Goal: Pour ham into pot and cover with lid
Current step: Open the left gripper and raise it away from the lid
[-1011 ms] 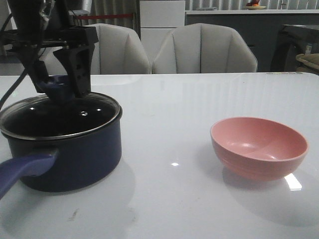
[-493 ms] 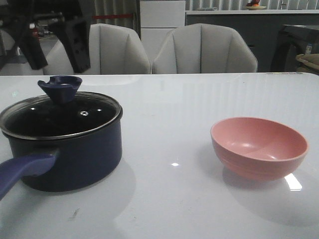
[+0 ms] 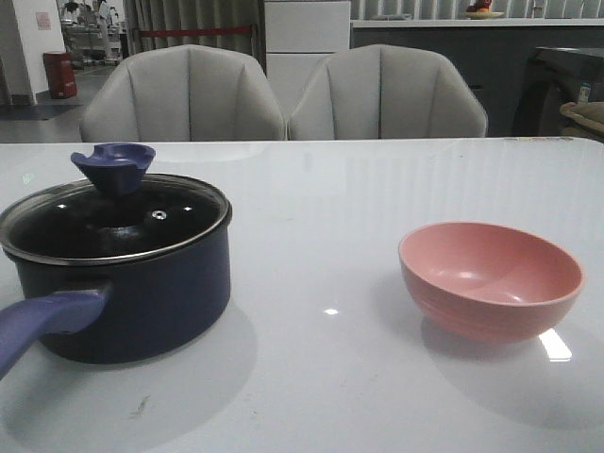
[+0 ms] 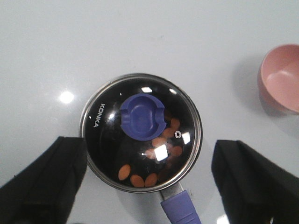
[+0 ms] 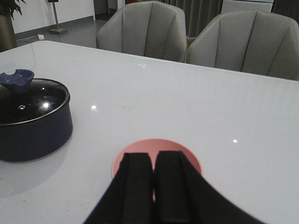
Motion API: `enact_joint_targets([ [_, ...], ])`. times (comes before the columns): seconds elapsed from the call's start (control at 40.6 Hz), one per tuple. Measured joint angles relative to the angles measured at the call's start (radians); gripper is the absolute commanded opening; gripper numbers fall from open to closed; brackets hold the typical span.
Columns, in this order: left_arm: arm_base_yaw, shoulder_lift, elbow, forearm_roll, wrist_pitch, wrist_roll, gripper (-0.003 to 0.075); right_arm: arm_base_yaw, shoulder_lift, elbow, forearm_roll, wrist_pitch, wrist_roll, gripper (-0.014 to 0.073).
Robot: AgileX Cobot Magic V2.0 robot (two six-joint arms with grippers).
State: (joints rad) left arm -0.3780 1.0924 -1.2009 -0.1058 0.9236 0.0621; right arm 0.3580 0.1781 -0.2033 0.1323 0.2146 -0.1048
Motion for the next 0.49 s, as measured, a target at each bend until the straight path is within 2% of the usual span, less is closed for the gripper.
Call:
enact_joint_targets([
  [0.37,0.001,-0.486,0.48,0.002,-0.393,0.0,0.0573,0.0,0.0,0.0,0.0,-0.002,0.0,0.0162],
  [0.493,0.001,-0.634,0.635,0.002,-0.465,0.0,0.0521,0.0,0.0,0.0,0.0,-0.002,0.0,0.0162],
])
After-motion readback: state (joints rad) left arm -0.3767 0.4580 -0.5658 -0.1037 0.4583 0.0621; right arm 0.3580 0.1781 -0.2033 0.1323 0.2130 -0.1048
